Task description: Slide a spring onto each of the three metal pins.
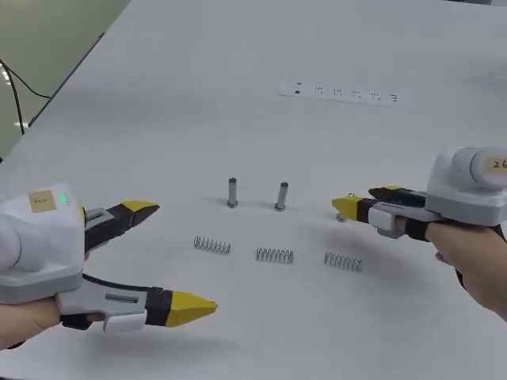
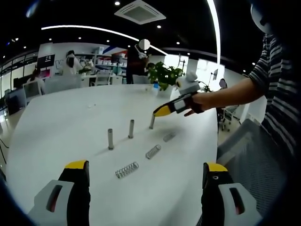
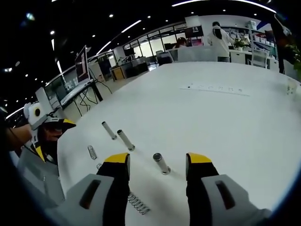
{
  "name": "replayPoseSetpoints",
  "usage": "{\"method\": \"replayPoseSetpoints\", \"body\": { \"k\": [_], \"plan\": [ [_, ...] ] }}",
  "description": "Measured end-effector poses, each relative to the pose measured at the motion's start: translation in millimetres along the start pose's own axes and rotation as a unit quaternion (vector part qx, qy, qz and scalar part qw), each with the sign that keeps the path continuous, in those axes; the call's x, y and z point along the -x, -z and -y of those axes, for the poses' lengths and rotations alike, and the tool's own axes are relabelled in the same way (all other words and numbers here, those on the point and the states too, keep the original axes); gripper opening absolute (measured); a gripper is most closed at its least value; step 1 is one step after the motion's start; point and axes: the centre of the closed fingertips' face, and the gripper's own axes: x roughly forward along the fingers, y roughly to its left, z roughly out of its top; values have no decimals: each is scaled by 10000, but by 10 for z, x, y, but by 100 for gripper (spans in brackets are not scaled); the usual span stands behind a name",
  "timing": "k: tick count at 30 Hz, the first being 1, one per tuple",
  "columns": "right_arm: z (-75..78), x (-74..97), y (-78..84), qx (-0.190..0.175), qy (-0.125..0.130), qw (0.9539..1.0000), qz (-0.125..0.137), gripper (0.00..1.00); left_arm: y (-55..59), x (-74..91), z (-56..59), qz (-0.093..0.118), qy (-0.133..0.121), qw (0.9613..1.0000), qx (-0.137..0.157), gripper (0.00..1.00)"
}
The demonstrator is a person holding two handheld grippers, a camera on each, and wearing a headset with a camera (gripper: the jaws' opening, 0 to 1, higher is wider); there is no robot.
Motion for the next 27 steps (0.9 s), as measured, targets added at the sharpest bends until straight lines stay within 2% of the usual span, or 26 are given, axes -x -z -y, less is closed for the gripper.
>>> {"method": "replayPoseSetpoints", "body": {
  "k": [9,18,22,27],
  "plan": [
    [-24,131,-109,-49,-118,9998,147,45,-62,-1,-16,70,13,10000,-35,98],
    [-87,277,-169,91,-271,9994,177,44,-163,-14,-57,195,-8,9998,-95,98],
    [-118,344,-164,236,-353,9990,110,44,-190,-20,-71,225,-13,9997,-111,98],
    [-145,404,-76,527,-548,9969,-191,44,-205,-18,-77,270,-9,9996,-81,97]
  ]
}}
